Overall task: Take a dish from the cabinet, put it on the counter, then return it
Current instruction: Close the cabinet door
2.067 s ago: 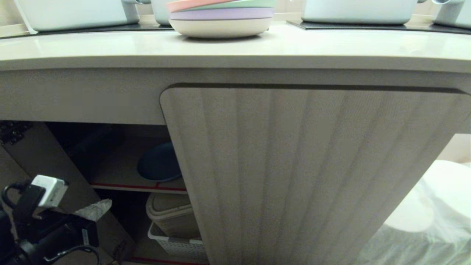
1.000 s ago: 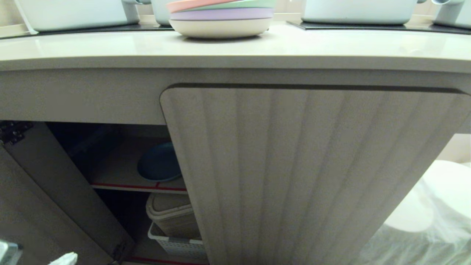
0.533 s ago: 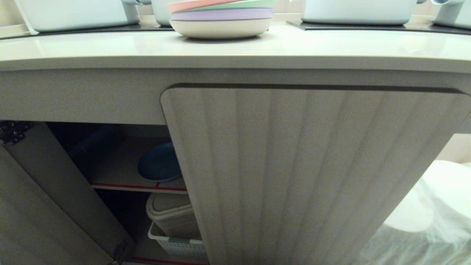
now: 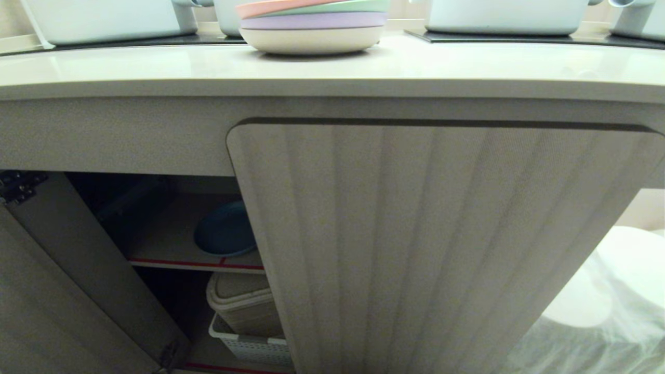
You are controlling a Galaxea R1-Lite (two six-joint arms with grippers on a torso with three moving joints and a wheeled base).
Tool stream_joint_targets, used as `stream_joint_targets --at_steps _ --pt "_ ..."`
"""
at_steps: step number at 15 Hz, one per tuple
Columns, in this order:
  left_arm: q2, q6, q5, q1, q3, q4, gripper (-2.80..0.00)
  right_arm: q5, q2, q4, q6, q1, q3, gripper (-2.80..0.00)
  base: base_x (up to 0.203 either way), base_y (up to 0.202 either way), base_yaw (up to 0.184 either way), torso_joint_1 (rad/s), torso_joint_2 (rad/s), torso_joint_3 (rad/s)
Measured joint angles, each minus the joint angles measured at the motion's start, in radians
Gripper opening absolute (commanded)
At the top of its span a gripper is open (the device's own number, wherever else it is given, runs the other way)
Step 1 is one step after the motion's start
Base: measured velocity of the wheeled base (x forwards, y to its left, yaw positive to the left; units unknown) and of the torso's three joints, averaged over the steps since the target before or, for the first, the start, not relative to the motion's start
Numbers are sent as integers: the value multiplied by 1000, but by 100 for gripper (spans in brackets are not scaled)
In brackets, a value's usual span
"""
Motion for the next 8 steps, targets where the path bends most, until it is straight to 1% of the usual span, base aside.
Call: stream_joint_targets --at_steps 2,8 --pt "-15 -20 5 0 0 0 -280 0 0 0 0 0 0 -280 0 0 0 0 0 0" --pt "-22 -30 6 0 0 1 -280 -1 0 0 0 0 0 -280 0 0 0 0 0 0"
